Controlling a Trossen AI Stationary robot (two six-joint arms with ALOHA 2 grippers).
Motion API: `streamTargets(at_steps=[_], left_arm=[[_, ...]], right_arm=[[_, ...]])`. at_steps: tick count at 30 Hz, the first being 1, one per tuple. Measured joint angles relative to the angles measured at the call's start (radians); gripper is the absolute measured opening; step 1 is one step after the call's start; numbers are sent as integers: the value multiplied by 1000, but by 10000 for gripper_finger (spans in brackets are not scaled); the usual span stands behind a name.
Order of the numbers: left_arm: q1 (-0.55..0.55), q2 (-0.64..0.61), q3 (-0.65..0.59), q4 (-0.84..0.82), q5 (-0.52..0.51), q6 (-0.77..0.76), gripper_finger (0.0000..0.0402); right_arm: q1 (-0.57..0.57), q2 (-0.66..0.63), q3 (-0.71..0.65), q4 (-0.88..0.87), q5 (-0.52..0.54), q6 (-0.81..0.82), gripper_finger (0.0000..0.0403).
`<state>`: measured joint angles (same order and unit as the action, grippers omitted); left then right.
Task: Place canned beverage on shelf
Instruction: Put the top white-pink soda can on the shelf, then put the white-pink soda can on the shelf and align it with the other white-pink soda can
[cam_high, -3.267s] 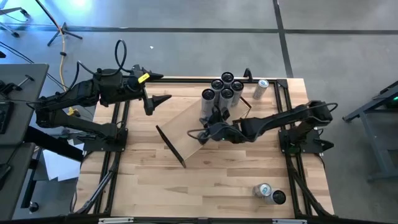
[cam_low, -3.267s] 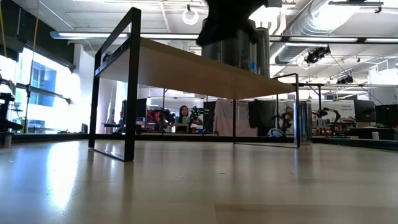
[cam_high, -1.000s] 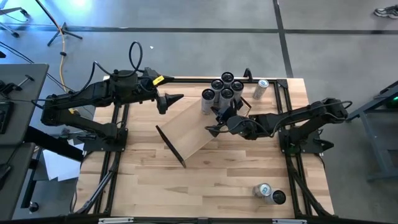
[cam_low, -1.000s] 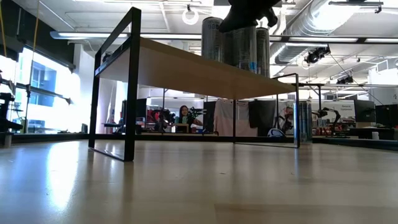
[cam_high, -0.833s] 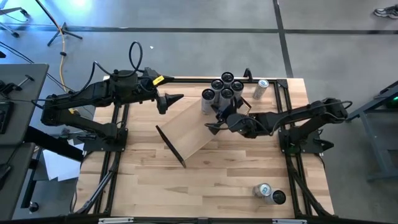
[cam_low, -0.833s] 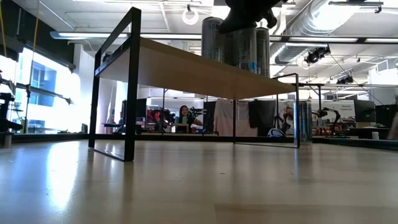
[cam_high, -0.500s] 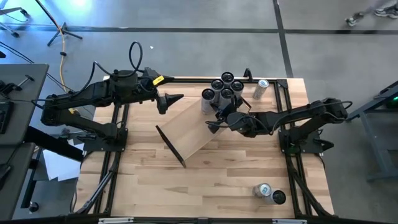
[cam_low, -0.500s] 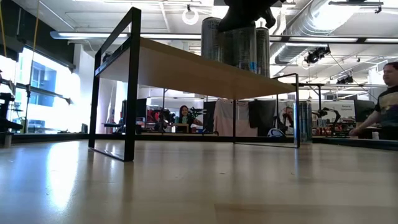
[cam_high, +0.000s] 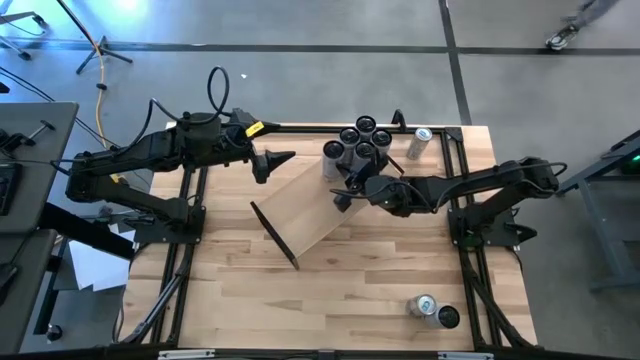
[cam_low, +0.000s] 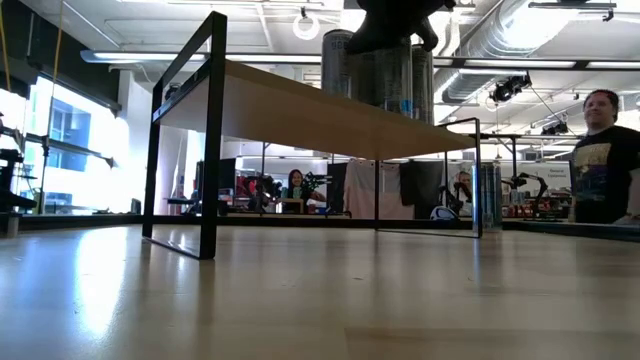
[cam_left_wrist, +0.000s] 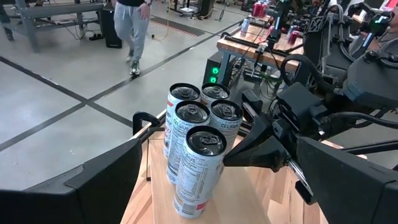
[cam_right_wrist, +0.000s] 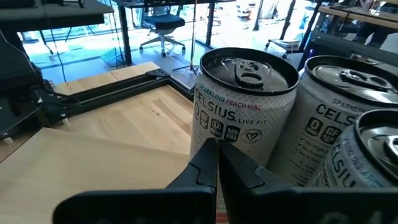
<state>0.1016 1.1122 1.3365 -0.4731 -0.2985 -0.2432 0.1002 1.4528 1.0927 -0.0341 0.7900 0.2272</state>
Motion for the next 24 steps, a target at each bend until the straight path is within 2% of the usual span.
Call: streamTargets(at_steps=[15,21,24], left_arm=[[-1,0,0,0,0,10,399],[-1,0,0,0,55,11,399],[-1,0,0,-1,82,20,399]], right_arm=[[2,-5,0,-2,-17,-11,0],[85,-144,0,-40,-22,-11,0],[103,-234,0,-58,30,-24,0]])
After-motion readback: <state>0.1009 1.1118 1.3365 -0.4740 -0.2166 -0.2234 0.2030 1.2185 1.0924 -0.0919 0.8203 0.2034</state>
